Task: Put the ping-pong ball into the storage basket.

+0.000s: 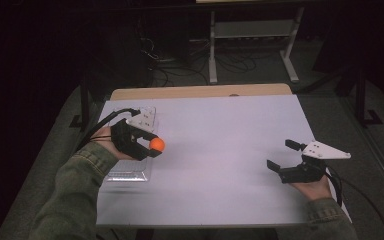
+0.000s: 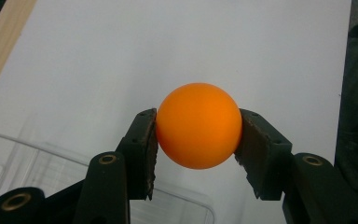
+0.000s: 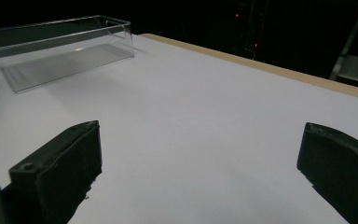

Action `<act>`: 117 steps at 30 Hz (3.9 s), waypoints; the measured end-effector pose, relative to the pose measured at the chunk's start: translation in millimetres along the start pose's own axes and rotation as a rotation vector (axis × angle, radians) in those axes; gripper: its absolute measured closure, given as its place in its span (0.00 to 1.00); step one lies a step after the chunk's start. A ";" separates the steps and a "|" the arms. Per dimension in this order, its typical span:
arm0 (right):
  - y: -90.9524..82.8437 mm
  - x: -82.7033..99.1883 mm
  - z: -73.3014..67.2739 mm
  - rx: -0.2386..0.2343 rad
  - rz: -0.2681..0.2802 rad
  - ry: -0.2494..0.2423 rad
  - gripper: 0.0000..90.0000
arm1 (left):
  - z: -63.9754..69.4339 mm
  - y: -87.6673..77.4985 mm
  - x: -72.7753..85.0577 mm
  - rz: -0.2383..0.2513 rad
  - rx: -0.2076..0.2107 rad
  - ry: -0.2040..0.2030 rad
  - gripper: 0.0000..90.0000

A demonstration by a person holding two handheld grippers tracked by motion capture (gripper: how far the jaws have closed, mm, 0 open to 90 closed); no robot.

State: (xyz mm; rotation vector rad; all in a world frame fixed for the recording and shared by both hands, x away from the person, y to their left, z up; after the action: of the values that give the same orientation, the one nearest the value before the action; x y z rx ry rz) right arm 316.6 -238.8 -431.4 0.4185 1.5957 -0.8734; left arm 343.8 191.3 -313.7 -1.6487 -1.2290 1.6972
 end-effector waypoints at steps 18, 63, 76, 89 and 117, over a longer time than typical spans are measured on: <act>0.6 0.6 0.6 0.004 -0.003 -0.002 0.00 | -15.1 -19.5 12.5 -0.043 -0.040 -0.045 0.56; -0.7 0.2 1.8 0.009 -0.001 -0.004 0.00 | -24.3 -16.8 34.4 -0.272 -0.074 -0.079 0.56; 0.2 0.9 1.6 0.007 -0.008 -0.007 0.00 | -23.2 -15.2 37.4 -0.292 -0.068 -0.076 0.56; -0.5 0.9 1.9 0.008 -0.010 -0.008 0.00 | -23.4 -7.1 41.3 -0.309 -0.061 -0.075 0.56; -2.6 0.2 2.2 0.003 0.003 -0.002 0.00 | -24.7 19.9 56.0 -0.348 -0.031 -0.088 0.56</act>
State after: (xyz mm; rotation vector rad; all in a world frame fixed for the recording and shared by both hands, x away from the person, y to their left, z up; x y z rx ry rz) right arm 316.1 -242.1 -430.9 0.4221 1.5913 -0.8736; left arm 362.9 234.8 -357.1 -1.2949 -1.4911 1.5514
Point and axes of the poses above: each handheld gripper's, and its own axes: y roughly forward along the jaws, x roughly out of its underside, z roughly to its right, the point moved 4 cm from there along y, roughly forward along the jaws, and after that the axes turned 2 degrees about -y, right-handed, at the moved point
